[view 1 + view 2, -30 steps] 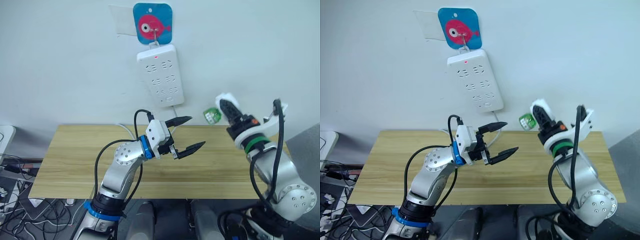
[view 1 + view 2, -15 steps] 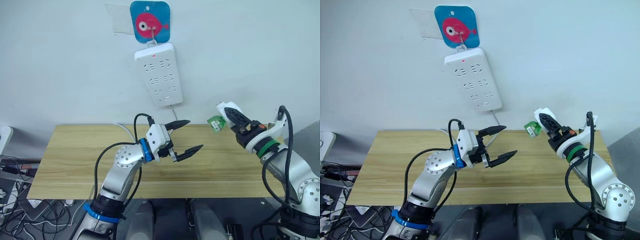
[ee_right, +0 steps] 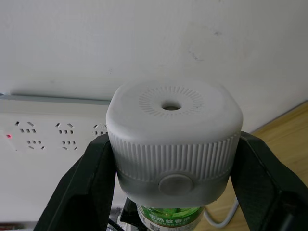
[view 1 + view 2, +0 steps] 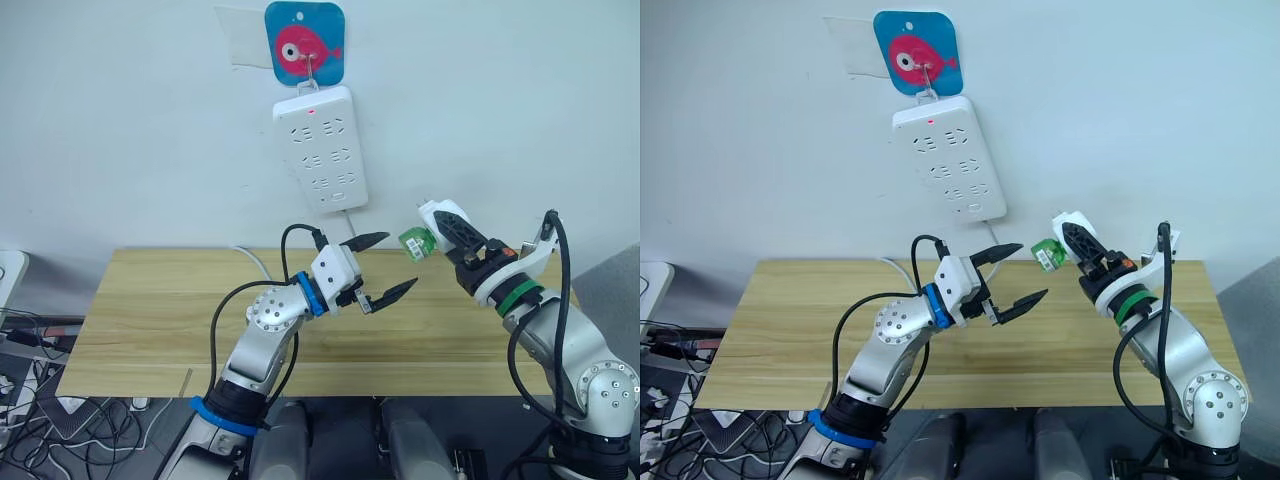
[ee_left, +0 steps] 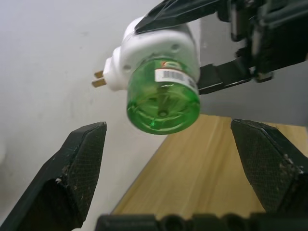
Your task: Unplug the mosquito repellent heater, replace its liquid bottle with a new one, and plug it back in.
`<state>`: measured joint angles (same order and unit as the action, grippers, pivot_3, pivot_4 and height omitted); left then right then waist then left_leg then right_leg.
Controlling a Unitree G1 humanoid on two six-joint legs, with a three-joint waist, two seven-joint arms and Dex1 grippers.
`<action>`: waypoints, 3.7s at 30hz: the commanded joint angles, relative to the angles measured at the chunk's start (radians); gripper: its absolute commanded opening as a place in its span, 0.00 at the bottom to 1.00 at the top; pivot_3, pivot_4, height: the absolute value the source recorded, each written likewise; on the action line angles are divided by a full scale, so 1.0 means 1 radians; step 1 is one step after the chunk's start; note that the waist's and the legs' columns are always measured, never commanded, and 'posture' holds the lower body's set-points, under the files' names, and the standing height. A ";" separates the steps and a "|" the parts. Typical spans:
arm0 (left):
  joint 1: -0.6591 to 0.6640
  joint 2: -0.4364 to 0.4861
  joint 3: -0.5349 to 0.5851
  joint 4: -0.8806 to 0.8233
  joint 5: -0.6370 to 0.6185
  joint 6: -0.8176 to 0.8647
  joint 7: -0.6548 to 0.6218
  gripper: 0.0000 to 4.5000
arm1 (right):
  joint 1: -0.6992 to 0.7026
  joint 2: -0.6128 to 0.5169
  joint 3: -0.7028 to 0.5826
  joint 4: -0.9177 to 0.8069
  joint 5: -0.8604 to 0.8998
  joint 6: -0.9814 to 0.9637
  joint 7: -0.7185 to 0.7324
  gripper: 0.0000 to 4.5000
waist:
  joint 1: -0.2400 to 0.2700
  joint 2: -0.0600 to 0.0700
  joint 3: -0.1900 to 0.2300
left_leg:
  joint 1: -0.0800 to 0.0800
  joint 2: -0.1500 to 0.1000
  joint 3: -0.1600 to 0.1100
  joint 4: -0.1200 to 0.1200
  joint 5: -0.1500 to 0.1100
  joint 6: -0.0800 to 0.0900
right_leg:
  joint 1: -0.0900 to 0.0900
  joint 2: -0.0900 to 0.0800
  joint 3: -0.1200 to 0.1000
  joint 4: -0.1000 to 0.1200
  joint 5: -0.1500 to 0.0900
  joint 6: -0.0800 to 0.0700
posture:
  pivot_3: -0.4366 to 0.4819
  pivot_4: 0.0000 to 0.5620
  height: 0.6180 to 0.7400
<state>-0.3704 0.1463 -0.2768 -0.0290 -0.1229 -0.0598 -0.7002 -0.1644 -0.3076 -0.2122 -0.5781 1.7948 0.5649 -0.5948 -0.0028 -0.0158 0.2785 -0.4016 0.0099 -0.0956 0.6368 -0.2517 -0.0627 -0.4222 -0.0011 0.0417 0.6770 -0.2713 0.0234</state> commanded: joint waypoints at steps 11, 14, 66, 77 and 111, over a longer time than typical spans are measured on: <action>-0.030 -0.050 -0.012 0.018 0.015 -0.060 0.042 0.99 | 0.010 -0.015 0.046 -0.075 0.012 -0.079 0.000 0.65 | 0.000 0.000 0.000 | 0.000 0.000 0.000 0.000 0.000 0.000 | 0.000 0.000 0.000 0.001 0.000 0.000 | 0.60 0.49 1.00; -0.031 -0.047 -0.013 0.027 0.014 -0.063 0.035 0.99 | 0.009 -0.017 0.053 -0.078 0.014 -0.086 -0.001 0.65 | 0.000 0.000 0.000 | 0.000 0.000 0.000 0.000 0.000 0.000 | 0.000 0.000 0.000 0.001 0.000 0.000 | 0.60 0.48 1.00; -0.056 -0.082 -0.022 0.049 0.028 -0.110 0.060 0.77 | 0.033 -0.023 0.113 -0.087 -0.025 -0.124 0.009 0.65 | 0.000 0.000 0.000 | 0.000 0.000 0.000 0.005 0.000 0.000 | 0.001 0.000 0.000 0.003 0.000 0.000 | 0.60 0.45 1.00; -0.044 -0.076 -0.026 0.046 0.017 -0.101 0.048 0.51 | 0.022 -0.015 0.108 -0.084 -0.018 -0.141 0.001 0.65 | 0.000 0.000 0.000 | 0.000 0.000 0.000 0.006 0.000 0.000 | 0.001 0.000 0.000 0.003 0.000 0.000 | 0.60 0.44 1.00; -0.187 0.079 0.060 0.288 -0.169 -0.287 -0.401 0.51 | 0.217 -0.898 -0.175 0.116 -0.417 0.319 1.080 0.99 | 0.006 -0.001 -0.001 | 0.001 -0.003 0.001 0.009 0.001 0.001 | 0.002 0.002 -0.001 0.004 0.002 -0.001 | 0.60 0.41 1.00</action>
<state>-0.5373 0.2272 -0.2325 0.2712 -0.2681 -0.3177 -1.0839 0.0529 -1.1912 -0.3796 -0.4429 1.5136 0.9268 0.3511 0.0029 -0.0165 0.2772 -0.4006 0.0068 -0.0944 0.6461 -0.2511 -0.0616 -0.4198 0.0013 0.0403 0.6803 -0.2694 0.0229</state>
